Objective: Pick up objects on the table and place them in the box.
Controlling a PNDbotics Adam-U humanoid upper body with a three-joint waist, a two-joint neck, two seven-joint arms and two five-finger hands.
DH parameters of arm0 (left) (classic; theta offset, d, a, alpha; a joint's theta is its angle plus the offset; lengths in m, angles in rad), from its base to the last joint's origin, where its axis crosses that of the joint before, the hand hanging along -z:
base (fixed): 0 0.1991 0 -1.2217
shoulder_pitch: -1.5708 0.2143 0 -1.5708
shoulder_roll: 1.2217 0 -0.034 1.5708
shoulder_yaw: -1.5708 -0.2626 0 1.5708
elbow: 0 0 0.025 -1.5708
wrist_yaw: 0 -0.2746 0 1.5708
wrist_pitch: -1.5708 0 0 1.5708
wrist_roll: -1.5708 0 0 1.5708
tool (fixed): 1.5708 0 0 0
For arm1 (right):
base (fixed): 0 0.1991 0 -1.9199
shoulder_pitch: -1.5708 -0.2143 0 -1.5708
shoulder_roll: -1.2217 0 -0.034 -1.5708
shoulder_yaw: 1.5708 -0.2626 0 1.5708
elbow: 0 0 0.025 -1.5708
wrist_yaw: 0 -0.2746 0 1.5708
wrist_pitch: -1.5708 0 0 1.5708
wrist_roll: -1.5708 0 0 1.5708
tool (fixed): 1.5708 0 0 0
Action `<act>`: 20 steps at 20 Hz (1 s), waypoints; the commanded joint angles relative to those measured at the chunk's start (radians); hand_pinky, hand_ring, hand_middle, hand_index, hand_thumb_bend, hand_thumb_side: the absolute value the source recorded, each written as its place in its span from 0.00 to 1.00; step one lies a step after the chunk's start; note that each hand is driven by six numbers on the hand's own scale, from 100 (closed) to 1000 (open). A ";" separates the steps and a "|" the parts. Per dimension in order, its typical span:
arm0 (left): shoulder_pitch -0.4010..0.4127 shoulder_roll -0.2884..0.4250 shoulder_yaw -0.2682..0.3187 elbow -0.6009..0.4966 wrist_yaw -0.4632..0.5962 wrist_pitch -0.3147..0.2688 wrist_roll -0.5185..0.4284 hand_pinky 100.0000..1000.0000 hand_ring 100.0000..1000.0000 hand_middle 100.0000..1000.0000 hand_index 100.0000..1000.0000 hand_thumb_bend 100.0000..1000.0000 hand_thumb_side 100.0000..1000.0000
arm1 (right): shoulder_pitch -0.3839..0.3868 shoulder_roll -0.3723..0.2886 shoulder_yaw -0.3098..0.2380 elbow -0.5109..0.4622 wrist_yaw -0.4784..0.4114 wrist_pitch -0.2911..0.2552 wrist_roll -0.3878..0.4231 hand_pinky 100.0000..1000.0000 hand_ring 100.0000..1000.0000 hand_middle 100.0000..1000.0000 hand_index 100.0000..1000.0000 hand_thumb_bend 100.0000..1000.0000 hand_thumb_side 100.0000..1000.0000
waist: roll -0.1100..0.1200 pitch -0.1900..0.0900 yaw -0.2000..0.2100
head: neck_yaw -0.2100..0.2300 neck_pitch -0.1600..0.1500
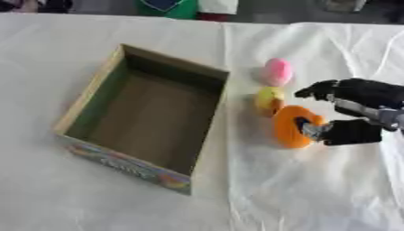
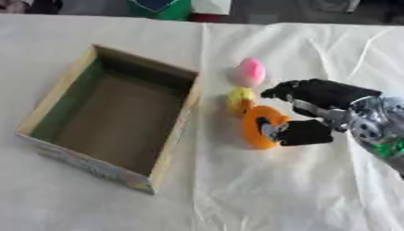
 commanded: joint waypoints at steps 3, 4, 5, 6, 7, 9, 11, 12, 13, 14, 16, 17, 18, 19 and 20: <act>-0.010 0.003 -0.002 -0.017 0.002 -0.001 -0.003 0.41 0.58 0.57 0.73 0.00 1.00 | -0.016 -0.024 0.006 -0.011 -0.003 0.014 0.024 0.78 0.86 0.89 1.00 0.06 0.95 | 0.001 -0.014 0.004 | -0.005 -0.015; -0.010 0.003 -0.002 -0.017 0.002 -0.001 -0.003 0.42 0.58 0.57 0.73 0.00 1.00 | -0.018 -0.021 0.012 -0.007 0.003 0.017 0.031 0.78 0.86 0.89 1.00 0.06 0.95 | 0.001 -0.014 0.005 | -0.006 -0.016; -0.010 0.002 -0.002 -0.017 0.002 -0.001 -0.003 0.41 0.58 0.57 0.73 0.00 1.00 | -0.020 -0.019 0.016 -0.003 0.009 0.018 0.037 0.78 0.86 0.89 1.00 0.07 0.95 | 0.001 -0.014 0.005 | -0.006 -0.016; -0.010 0.002 -0.002 -0.017 0.002 -0.001 -0.003 0.41 0.58 0.57 0.73 0.00 1.00 | -0.022 -0.017 0.022 0.007 0.019 0.018 0.043 0.78 0.86 0.89 1.00 0.08 0.95 | 0.001 -0.013 0.007 | -0.007 -0.016; -0.010 0.002 -0.002 -0.017 0.002 0.000 -0.003 0.41 0.58 0.57 0.73 0.00 1.00 | -0.024 -0.014 0.028 0.016 0.028 0.017 0.047 0.78 0.86 0.89 1.00 0.08 0.95 | 0.001 -0.013 0.007 | -0.008 -0.016; -0.009 0.001 -0.003 -0.017 0.002 0.000 -0.003 0.41 0.58 0.57 0.73 0.00 1.00 | -0.030 -0.009 0.038 0.034 0.047 0.010 0.054 0.78 0.87 0.89 1.00 0.09 0.94 | 0.000 -0.013 0.009 | -0.009 -0.016; -0.010 0.001 -0.003 -0.017 0.003 0.001 -0.002 0.41 0.58 0.57 0.73 0.00 1.00 | -0.038 -0.001 0.050 0.055 0.073 0.000 0.059 0.78 0.87 0.90 1.00 0.10 0.94 | -0.001 -0.013 0.009 | -0.009 -0.017; -0.009 0.000 -0.004 -0.017 0.003 0.001 -0.002 0.41 0.58 0.57 0.73 0.00 1.00 | -0.042 0.004 0.057 0.066 0.086 -0.007 0.062 0.78 0.87 0.90 1.00 0.11 0.94 | -0.001 -0.012 0.010 | -0.010 -0.017; -0.009 -0.001 -0.004 -0.017 0.003 0.001 -0.002 0.41 0.58 0.57 0.73 0.00 1.00 | -0.047 0.008 0.064 0.076 0.100 -0.014 0.065 0.78 0.87 0.90 1.00 0.12 0.91 | -0.002 -0.012 0.010 | -0.010 -0.017; -0.009 -0.001 -0.004 -0.017 0.003 0.002 -0.002 0.41 0.58 0.57 0.73 0.00 1.00 | -0.051 0.011 0.071 0.085 0.115 -0.021 0.068 0.78 0.87 0.90 1.00 0.12 0.92 | -0.002 -0.012 0.011 | -0.011 -0.017; -0.009 -0.002 -0.004 -0.017 0.003 0.002 -0.001 0.41 0.58 0.57 0.73 0.00 1.00 | -0.057 0.019 0.083 0.104 0.138 -0.034 0.075 0.78 0.87 0.90 1.00 0.12 0.91 | -0.002 -0.011 0.012 | -0.011 -0.016; -0.009 -0.002 -0.004 -0.017 0.004 0.002 -0.001 0.41 0.58 0.57 0.73 0.00 1.00 | -0.060 0.022 0.087 0.112 0.146 -0.041 0.079 0.78 0.87 0.90 1.00 0.13 0.90 | -0.002 -0.011 0.013 | -0.011 -0.015; -0.008 -0.002 -0.004 -0.017 0.004 0.001 -0.001 0.41 0.58 0.57 0.73 0.00 1.00 | -0.062 0.024 0.091 0.119 0.153 -0.047 0.084 0.77 0.87 0.90 1.00 0.13 0.90 | -0.002 -0.011 0.013 | -0.011 -0.014; -0.008 -0.002 -0.004 -0.017 0.004 0.001 -0.001 0.41 0.58 0.56 0.73 0.00 1.00 | -0.063 0.026 0.094 0.124 0.159 -0.052 0.088 0.77 0.87 0.90 1.00 0.13 0.88 | -0.002 -0.011 0.013 | -0.011 -0.014; -0.007 -0.002 -0.004 -0.017 0.004 0.001 -0.001 0.41 0.58 0.56 0.72 0.00 1.00 | -0.065 0.027 0.096 0.127 0.165 -0.057 0.092 0.77 0.87 0.90 1.00 0.13 0.86 | -0.002 -0.010 0.013 | -0.011 -0.014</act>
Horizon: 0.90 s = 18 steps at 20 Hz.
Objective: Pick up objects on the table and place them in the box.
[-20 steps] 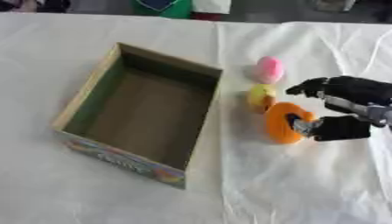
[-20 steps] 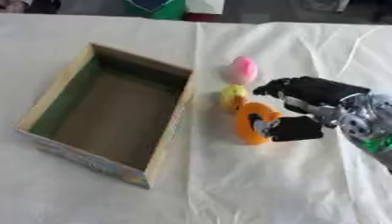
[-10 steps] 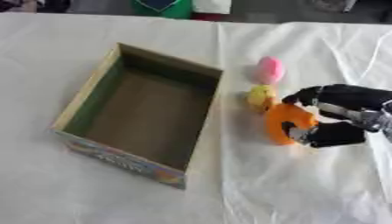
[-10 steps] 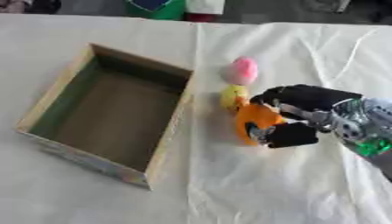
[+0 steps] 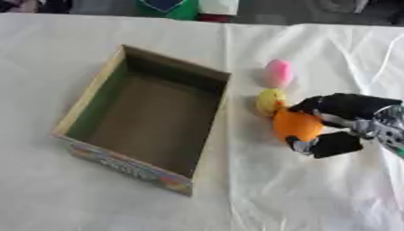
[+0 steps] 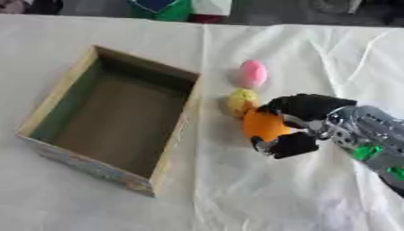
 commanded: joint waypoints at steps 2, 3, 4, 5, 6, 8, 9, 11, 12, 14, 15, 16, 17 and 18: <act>-0.006 0.006 0.002 -0.017 0.004 0.002 -0.001 0.41 0.58 0.56 0.72 0.00 1.00 | -0.013 -0.012 0.003 0.016 0.038 -0.023 0.015 0.77 0.87 0.89 1.00 0.13 0.81 | 0.001 -0.014 0.000 | -0.002 -0.006; -0.006 0.005 0.001 -0.017 0.004 0.003 -0.001 0.41 0.58 0.56 0.72 0.00 1.00 | -0.013 -0.011 0.004 0.017 0.045 -0.027 0.016 0.76 0.86 0.89 1.00 0.11 0.76 | 0.001 -0.014 -0.001 | -0.002 -0.007; -0.006 0.005 0.001 -0.017 0.004 0.003 -0.001 0.41 0.58 0.56 0.72 0.00 1.00 | -0.014 -0.010 0.004 0.018 0.051 -0.030 0.016 0.76 0.86 0.89 1.00 0.10 0.74 | 0.001 -0.014 -0.001 | -0.002 -0.007; -0.006 0.005 0.001 -0.017 0.004 0.003 0.000 0.41 0.58 0.56 0.72 0.00 1.00 | -0.014 -0.008 0.004 0.018 0.057 -0.034 0.015 0.76 0.86 0.88 1.00 0.09 0.70 | 0.001 -0.014 -0.001 | -0.002 -0.008; -0.006 0.004 0.001 -0.017 0.004 0.003 0.000 0.41 0.58 0.56 0.72 0.00 1.00 | -0.015 -0.006 0.003 0.018 0.063 -0.036 0.013 0.74 0.85 0.86 0.97 0.06 0.63 | 0.001 -0.014 -0.001 | -0.002 -0.008; -0.005 0.003 0.002 -0.017 0.005 0.005 0.001 0.41 0.58 0.56 0.72 0.00 1.00 | -0.017 -0.003 0.002 0.018 0.073 -0.035 0.003 0.72 0.82 0.81 0.92 0.00 0.45 | 0.002 -0.014 -0.001 | -0.002 -0.008; -0.004 0.003 0.002 -0.017 0.005 0.006 0.002 0.41 0.58 0.56 0.72 0.00 1.00 | -0.017 -0.002 0.001 0.018 0.078 -0.032 -0.004 0.71 0.81 0.80 0.90 0.00 0.38 | 0.002 -0.014 -0.001 | -0.002 -0.008; -0.004 0.002 0.002 -0.017 0.005 0.006 0.003 0.41 0.58 0.56 0.72 0.00 1.00 | -0.017 0.000 -0.002 0.016 0.090 -0.023 -0.024 0.68 0.77 0.74 0.84 0.00 0.28 | 0.003 -0.014 -0.001 | -0.001 -0.008; -0.004 0.002 0.002 -0.017 0.005 0.007 0.003 0.41 0.58 0.56 0.72 0.00 1.00 | -0.017 0.001 -0.005 0.015 0.093 -0.015 -0.037 0.66 0.75 0.71 0.80 0.00 0.23 | 0.003 -0.013 -0.001 | -0.001 -0.008; -0.004 0.002 0.001 -0.017 0.005 0.007 0.002 0.41 0.58 0.56 0.72 0.00 1.00 | -0.015 0.003 -0.009 0.011 0.092 0.005 -0.066 0.63 0.72 0.64 0.75 0.00 0.17 | 0.003 -0.013 -0.002 | 0.000 -0.008; -0.004 0.002 0.001 -0.017 0.005 0.007 0.001 0.41 0.58 0.56 0.72 0.00 1.00 | -0.015 0.004 -0.011 0.008 0.089 0.015 -0.082 0.61 0.68 0.60 0.70 0.00 0.13 | 0.003 -0.012 -0.003 | 0.000 -0.008; -0.004 0.001 0.001 -0.017 0.005 0.008 0.001 0.41 0.58 0.56 0.72 0.00 1.00 | -0.016 0.005 -0.014 0.005 0.087 0.027 -0.101 0.58 0.65 0.55 0.66 0.00 0.07 | 0.004 -0.012 -0.003 | 0.001 -0.008; -0.004 0.001 0.001 -0.017 0.004 0.008 0.001 0.41 0.58 0.56 0.72 0.00 1.00 | -0.016 0.006 -0.016 0.003 0.089 0.040 -0.123 0.55 0.62 0.51 0.62 0.00 0.00 | 0.004 -0.012 -0.004 | 0.001 -0.009; -0.003 0.000 0.000 -0.017 0.005 0.009 0.000 0.41 0.58 0.56 0.72 0.00 1.00 | -0.016 0.007 -0.016 0.004 0.090 0.054 -0.145 0.52 0.58 0.46 0.58 0.00 0.00 | 0.004 -0.012 -0.004 | 0.000 -0.009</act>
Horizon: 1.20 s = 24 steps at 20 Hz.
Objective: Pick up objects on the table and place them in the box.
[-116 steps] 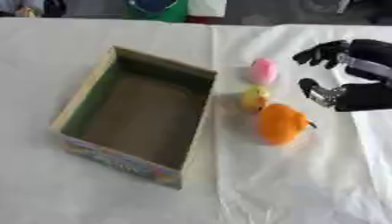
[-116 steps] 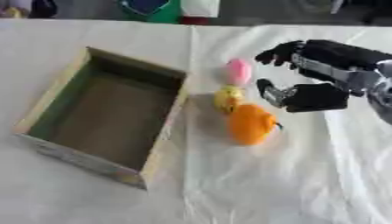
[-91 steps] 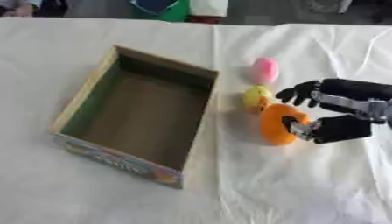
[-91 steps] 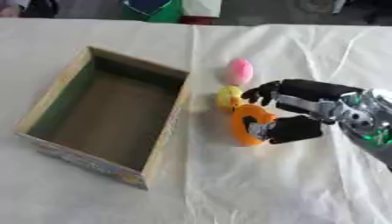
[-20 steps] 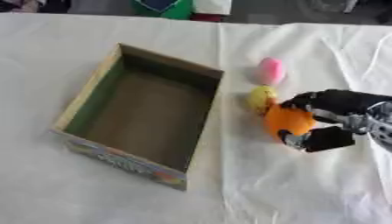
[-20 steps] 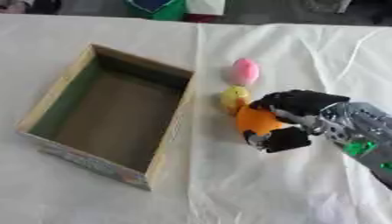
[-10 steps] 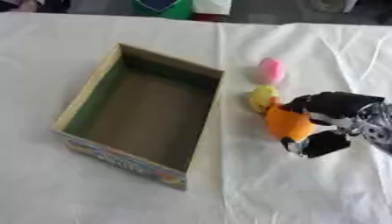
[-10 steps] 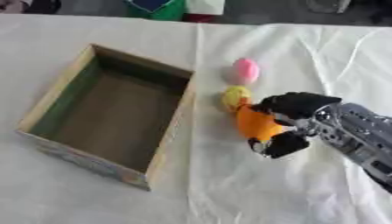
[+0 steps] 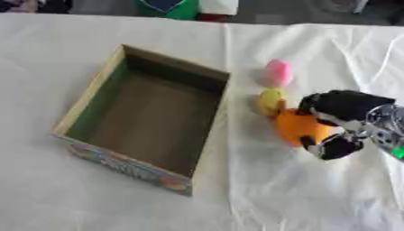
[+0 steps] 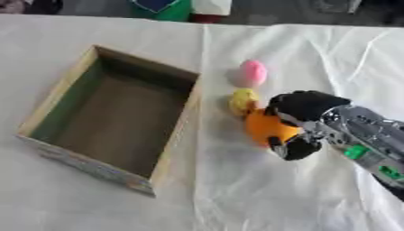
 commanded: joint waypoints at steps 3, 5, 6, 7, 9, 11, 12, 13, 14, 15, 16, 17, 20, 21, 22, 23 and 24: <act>-0.004 0.006 0.000 -0.017 0.004 0.004 -0.004 0.41 0.58 0.56 0.72 0.00 1.00 | -0.003 -0.012 -0.013 0.008 -0.005 0.068 -0.104 0.48 0.53 0.41 0.51 0.00 0.00 | 0.003 -0.013 -0.001 | -0.001 -0.010; -0.003 0.006 0.000 -0.017 0.004 0.004 -0.004 0.41 0.58 0.56 0.72 0.00 1.00 | 0.001 -0.006 -0.016 0.019 -0.028 0.093 -0.142 0.47 0.50 0.36 0.46 0.00 0.00 | 0.004 -0.013 -0.002 | 0.001 -0.010; -0.003 0.006 0.000 -0.017 0.005 0.005 -0.004 0.41 0.58 0.56 0.72 0.00 1.00 | 0.003 -0.004 -0.018 0.020 -0.046 0.104 -0.158 0.47 0.49 0.35 0.45 0.00 0.00 | 0.004 -0.013 -0.002 | 0.002 -0.010; -0.003 0.005 0.000 -0.017 0.005 0.005 -0.004 0.41 0.58 0.56 0.72 0.00 1.00 | 0.006 -0.002 -0.021 0.018 -0.069 0.114 -0.172 0.47 0.48 0.33 0.43 0.00 0.00 | 0.004 -0.013 -0.003 | 0.003 -0.009; -0.003 0.005 0.000 -0.017 0.005 0.007 -0.005 0.41 0.58 0.56 0.72 0.00 1.00 | 0.009 -0.001 -0.033 0.001 -0.124 0.135 -0.194 0.46 0.47 0.31 0.40 0.00 0.00 | 0.005 -0.013 -0.004 | 0.004 -0.009; -0.002 0.005 0.001 -0.017 0.005 0.007 -0.005 0.41 0.58 0.56 0.72 0.00 1.00 | 0.011 -0.004 -0.049 -0.029 -0.175 0.159 -0.216 0.46 0.46 0.29 0.38 0.00 0.05 | 0.005 -0.014 -0.006 | 0.005 -0.009; -0.002 0.005 0.001 -0.017 0.005 0.007 -0.005 0.41 0.58 0.56 0.72 0.00 1.00 | 0.012 -0.008 -0.058 -0.045 -0.194 0.170 -0.227 0.45 0.45 0.28 0.38 0.00 0.10 | 0.005 -0.014 -0.007 | 0.006 -0.009; -0.002 0.005 0.001 -0.017 0.005 0.008 -0.005 0.41 0.58 0.56 0.72 0.00 1.00 | 0.013 -0.012 -0.069 -0.062 -0.209 0.182 -0.239 0.45 0.44 0.27 0.37 0.00 0.11 | 0.005 -0.015 -0.008 | 0.006 -0.009; -0.002 0.005 0.001 -0.017 0.005 0.008 -0.005 0.41 0.58 0.56 0.72 0.00 1.00 | 0.015 -0.016 -0.076 -0.076 -0.221 0.192 -0.249 0.45 0.44 0.26 0.36 0.00 0.13 | 0.005 -0.015 -0.008 | 0.006 -0.010; -0.003 0.005 0.001 -0.017 0.005 0.008 -0.005 0.41 0.58 0.56 0.72 0.00 1.00 | 0.016 -0.021 -0.084 -0.089 -0.229 0.202 -0.261 0.44 0.43 0.26 0.36 0.00 0.15 | 0.005 -0.015 -0.008 | 0.007 -0.010; -0.003 0.005 0.001 -0.017 0.005 0.008 -0.006 0.41 0.58 0.56 0.72 0.00 1.00 | 0.019 -0.025 -0.090 -0.100 -0.234 0.210 -0.270 0.44 0.43 0.26 0.36 0.00 0.15 | 0.005 -0.016 -0.008 | 0.007 -0.010; -0.003 0.005 0.001 -0.017 0.005 0.008 -0.006 0.41 0.58 0.56 0.72 0.00 1.00 | 0.021 -0.028 -0.093 -0.108 -0.238 0.216 -0.276 0.44 0.43 0.26 0.36 0.00 0.15 | 0.005 -0.016 -0.008 | 0.007 -0.010; -0.003 0.007 0.002 -0.017 0.005 0.009 -0.005 0.41 0.58 0.56 0.72 0.00 1.00 | 0.020 -0.049 -0.122 -0.136 -0.245 0.222 -0.300 0.43 0.42 0.24 0.34 0.00 0.18 | 0.004 -0.018 -0.010 | 0.009 -0.010; -0.003 0.008 0.003 -0.017 0.006 0.008 -0.005 0.41 0.58 0.56 0.72 0.00 1.00 | 0.017 -0.054 -0.132 -0.140 -0.249 0.217 -0.308 0.43 0.42 0.24 0.34 0.00 0.19 | 0.004 -0.019 -0.010 | 0.009 -0.010; -0.004 0.008 0.003 -0.017 0.006 0.008 -0.005 0.41 0.58 0.56 0.72 0.00 1.00 | 0.014 -0.058 -0.139 -0.141 -0.253 0.210 -0.316 0.43 0.42 0.23 0.33 0.00 0.19 | 0.004 -0.020 -0.010 | 0.009 -0.010; -0.004 0.009 0.003 -0.017 0.006 0.008 -0.005 0.41 0.58 0.56 0.72 0.00 1.00 | 0.010 -0.062 -0.146 -0.142 -0.256 0.203 -0.325 0.43 0.41 0.23 0.33 0.00 0.19 | 0.004 -0.020 -0.010 | 0.009 -0.009; -0.004 0.010 0.003 -0.017 0.006 0.008 -0.005 0.41 0.58 0.56 0.72 0.00 1.00 | 0.005 -0.065 -0.151 -0.143 -0.260 0.196 -0.333 0.43 0.41 0.23 0.33 0.00 0.19 | 0.004 -0.021 -0.011 | 0.009 -0.009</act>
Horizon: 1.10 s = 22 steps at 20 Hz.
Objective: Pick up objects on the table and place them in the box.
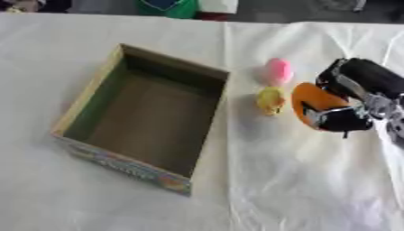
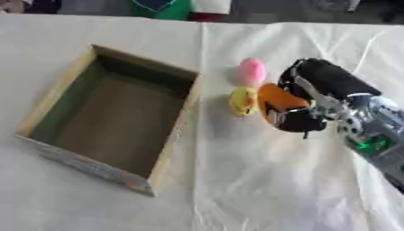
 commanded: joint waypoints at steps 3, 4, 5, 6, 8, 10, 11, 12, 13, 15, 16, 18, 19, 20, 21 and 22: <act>-0.005 0.011 0.003 -0.017 0.006 0.001 0.000 0.41 0.58 0.56 0.72 0.00 1.00 | -0.040 -0.051 -0.045 -0.025 -0.019 -0.033 -0.042 0.43 0.41 0.23 0.33 0.00 0.18 | 0.002 -0.025 -0.002 | 0.001 -0.008; -0.005 0.011 0.003 -0.017 0.006 0.001 0.000 0.41 0.58 0.56 0.72 0.00 1.00 | -0.047 -0.053 -0.048 -0.025 -0.021 -0.041 -0.046 0.44 0.41 0.24 0.34 0.00 0.17 | 0.002 -0.025 -0.002 | 0.001 -0.007; -0.005 0.011 0.003 -0.017 0.006 0.001 0.000 0.41 0.58 0.56 0.72 0.00 1.00 | -0.055 -0.056 -0.050 -0.025 -0.023 -0.050 -0.049 0.44 0.42 0.25 0.36 0.00 0.15 | 0.002 -0.026 -0.002 | 0.001 -0.007; -0.005 0.011 0.002 -0.017 0.006 0.001 0.000 0.41 0.58 0.56 0.72 0.00 1.00 | -0.062 -0.057 -0.051 -0.025 -0.024 -0.057 -0.049 0.44 0.42 0.27 0.38 0.00 0.13 | 0.001 -0.026 -0.002 | 0.000 -0.007; -0.005 0.011 0.002 -0.017 0.006 0.001 -0.001 0.42 0.58 0.56 0.72 0.00 1.00 | -0.077 -0.059 -0.053 -0.025 -0.029 -0.073 -0.048 0.45 0.42 0.29 0.41 0.00 0.11 | 0.001 -0.028 -0.002 | -0.001 -0.008; -0.005 0.012 0.002 -0.017 0.007 0.001 -0.001 0.42 0.58 0.56 0.72 0.00 1.00 | -0.090 -0.058 -0.058 -0.025 -0.038 -0.085 -0.048 0.45 0.43 0.30 0.42 0.00 0.10 | 0.001 -0.028 -0.001 | -0.001 -0.011; -0.005 0.012 0.002 -0.017 0.007 0.001 -0.001 0.42 0.58 0.56 0.72 0.00 1.00 | -0.099 -0.056 -0.061 -0.025 -0.043 -0.092 -0.050 0.45 0.43 0.30 0.43 0.00 0.10 | 0.000 -0.029 0.000 | -0.001 -0.013; -0.005 0.012 0.003 -0.017 0.008 0.001 -0.001 0.42 0.58 0.56 0.72 0.00 1.00 | -0.107 -0.055 -0.063 -0.025 -0.048 -0.098 -0.051 0.45 0.43 0.31 0.43 0.00 0.10 | 0.000 -0.029 0.000 | 0.000 -0.014; -0.006 0.012 0.003 -0.017 0.008 0.001 -0.001 0.42 0.58 0.56 0.72 0.00 1.00 | -0.116 -0.053 -0.065 -0.025 -0.053 -0.104 -0.053 0.46 0.43 0.30 0.43 0.00 0.10 | 0.000 -0.029 0.000 | 0.000 -0.016; -0.006 0.013 0.002 -0.017 0.009 0.000 -0.001 0.42 0.58 0.57 0.72 0.00 1.00 | -0.141 -0.049 -0.066 -0.025 -0.060 -0.116 -0.055 0.46 0.43 0.30 0.43 0.00 0.11 | -0.001 -0.030 0.001 | 0.000 -0.017; -0.007 0.013 0.001 -0.017 0.009 0.000 -0.002 0.42 0.58 0.57 0.72 0.00 1.00 | -0.155 -0.047 -0.065 -0.025 -0.061 -0.121 -0.055 0.46 0.43 0.30 0.43 0.00 0.11 | -0.002 -0.031 0.002 | -0.001 -0.018; -0.008 0.014 0.001 -0.017 0.010 0.000 -0.002 0.42 0.58 0.57 0.72 0.00 1.00 | -0.186 -0.039 -0.058 -0.025 -0.062 -0.129 -0.051 0.46 0.43 0.30 0.43 0.00 0.10 | -0.003 -0.033 0.003 | -0.003 -0.017; -0.008 0.015 0.000 -0.017 0.011 0.000 -0.003 0.42 0.58 0.57 0.72 0.00 1.00 | -0.204 -0.032 -0.052 -0.025 -0.061 -0.132 -0.046 0.46 0.43 0.30 0.43 0.00 0.11 | -0.004 -0.034 0.004 | -0.005 -0.016; -0.009 0.015 -0.001 -0.017 0.011 0.000 -0.004 0.42 0.58 0.57 0.72 0.00 1.00 | -0.221 -0.024 -0.046 -0.025 -0.059 -0.133 -0.040 0.46 0.43 0.30 0.43 0.00 0.11 | -0.005 -0.035 0.005 | -0.005 -0.015; -0.009 0.016 -0.002 -0.017 0.012 0.000 -0.004 0.42 0.58 0.57 0.72 0.00 1.00 | -0.242 -0.012 -0.038 -0.025 -0.056 -0.135 -0.033 0.46 0.43 0.30 0.43 0.00 0.11 | -0.005 -0.036 0.006 | -0.006 -0.014; -0.009 0.017 -0.002 -0.017 0.012 -0.001 -0.005 0.42 0.58 0.57 0.72 0.00 1.00 | -0.261 0.001 -0.030 -0.025 -0.053 -0.134 -0.024 0.46 0.43 0.30 0.43 0.00 0.12 | -0.005 -0.037 0.007 | -0.007 -0.013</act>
